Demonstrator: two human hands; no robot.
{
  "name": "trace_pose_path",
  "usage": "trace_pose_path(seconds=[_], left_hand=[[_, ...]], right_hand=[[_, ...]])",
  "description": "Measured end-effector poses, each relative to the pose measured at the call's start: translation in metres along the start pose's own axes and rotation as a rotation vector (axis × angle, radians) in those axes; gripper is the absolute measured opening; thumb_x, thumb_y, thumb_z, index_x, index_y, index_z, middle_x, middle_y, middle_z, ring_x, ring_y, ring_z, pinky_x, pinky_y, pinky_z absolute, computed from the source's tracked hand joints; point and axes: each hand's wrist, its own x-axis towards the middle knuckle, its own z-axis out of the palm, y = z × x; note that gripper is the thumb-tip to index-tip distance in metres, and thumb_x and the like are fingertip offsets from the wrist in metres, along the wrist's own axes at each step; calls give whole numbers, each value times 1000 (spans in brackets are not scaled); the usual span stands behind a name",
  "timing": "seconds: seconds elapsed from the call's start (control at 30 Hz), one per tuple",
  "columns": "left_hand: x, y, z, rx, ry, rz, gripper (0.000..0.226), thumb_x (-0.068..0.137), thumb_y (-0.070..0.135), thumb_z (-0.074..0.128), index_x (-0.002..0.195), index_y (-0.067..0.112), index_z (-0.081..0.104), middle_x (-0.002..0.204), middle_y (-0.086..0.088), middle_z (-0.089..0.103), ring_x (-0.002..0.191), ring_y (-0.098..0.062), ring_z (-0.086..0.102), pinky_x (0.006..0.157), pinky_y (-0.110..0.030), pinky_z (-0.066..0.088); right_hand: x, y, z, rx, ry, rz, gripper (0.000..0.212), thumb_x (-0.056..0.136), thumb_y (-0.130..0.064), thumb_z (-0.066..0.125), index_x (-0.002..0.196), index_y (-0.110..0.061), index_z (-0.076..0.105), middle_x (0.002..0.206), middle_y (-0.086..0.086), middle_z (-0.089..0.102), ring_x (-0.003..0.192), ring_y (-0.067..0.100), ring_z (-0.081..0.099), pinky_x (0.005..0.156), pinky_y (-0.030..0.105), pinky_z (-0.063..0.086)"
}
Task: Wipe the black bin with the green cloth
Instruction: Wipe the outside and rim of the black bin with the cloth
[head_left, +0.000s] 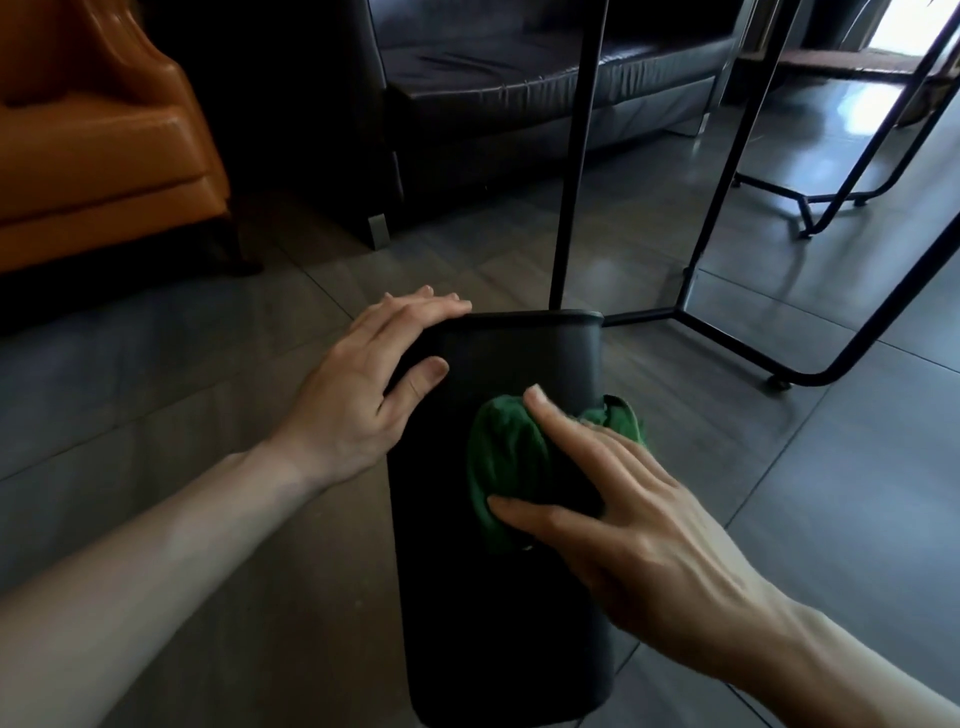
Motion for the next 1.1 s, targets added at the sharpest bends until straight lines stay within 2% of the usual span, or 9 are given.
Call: trace_pose_path(seconds=[0.2, 0.33, 0.43, 0.53, 0.67, 0.73, 0.8, 0.9, 1.1], left_hand=[[-2, 5, -3, -18, -20, 8, 42, 105, 27, 55, 147, 25, 51, 151, 8, 54, 152, -10, 38, 128, -43, 26], [-2, 9, -3, -35, -22, 9, 42, 105, 26, 56, 146, 26, 51, 150, 9, 53, 152, -9, 37, 128, -41, 27], [-3, 8, -3, -31, 2, -22, 42, 105, 31, 54, 147, 26, 51, 149, 13, 52, 151, -8, 38, 127, -43, 29], [-4, 7, -4, -29, -4, -35, 42, 105, 34, 52, 147, 28, 50, 149, 17, 51, 152, -8, 37, 127, -47, 28], [-4, 9, -2, -29, -13, -20, 41, 105, 33, 52, 145, 31, 50, 150, 13, 54, 153, -7, 36, 129, -41, 25], [-2, 9, -2, -27, -12, -26, 41, 105, 30, 54, 145, 31, 51, 150, 13, 53, 153, -6, 35, 128, -39, 26], [-1, 6, -2, -26, 0, -44, 41, 105, 26, 56, 145, 28, 52, 150, 14, 52, 152, -8, 36, 127, -41, 27], [-5, -1, -5, -41, 5, -75, 42, 105, 28, 55, 146, 24, 53, 150, 11, 53, 152, -10, 37, 125, -46, 31], [-3, -2, -5, -55, 2, -77, 42, 105, 26, 56, 146, 24, 53, 150, 13, 52, 152, -8, 36, 126, -45, 30]], right_hand=[[-33, -27, 27, -130, -18, -84, 31, 107, -29, 52, 131, -39, 70, 163, 8, 44, 155, 34, 35, 115, 67, 41], [-30, -26, 20, -133, 7, -109, 26, 112, -28, 48, 114, -33, 73, 158, 8, 52, 152, 34, 42, 113, 65, 44], [-7, -6, -3, -104, 100, 1, 24, 109, -18, 46, 105, -22, 69, 138, 13, 67, 126, 35, 65, 85, 50, 62], [26, 14, -23, -37, 383, 287, 23, 88, 2, 61, 102, -12, 72, 113, 15, 67, 92, 29, 64, 64, 44, 55], [52, 18, -31, -16, 547, 362, 27, 89, 4, 62, 110, -6, 75, 120, 14, 64, 104, 23, 62, 78, 39, 54], [48, 7, -23, 42, 406, 272, 38, 91, 4, 59, 124, -8, 73, 141, 16, 61, 129, 31, 59, 98, 46, 54], [36, -9, -12, 99, 187, 177, 57, 93, -2, 54, 149, -16, 57, 161, 11, 47, 154, 31, 37, 118, 53, 42], [19, -14, -5, 140, -5, 97, 74, 96, -13, 46, 165, -30, 24, 169, -7, 35, 162, 18, 18, 126, 57, 29], [15, -10, 2, 9, -51, 94, 38, 101, -33, 58, 138, -33, 66, 169, 14, 32, 161, 38, 14, 123, 60, 34]])
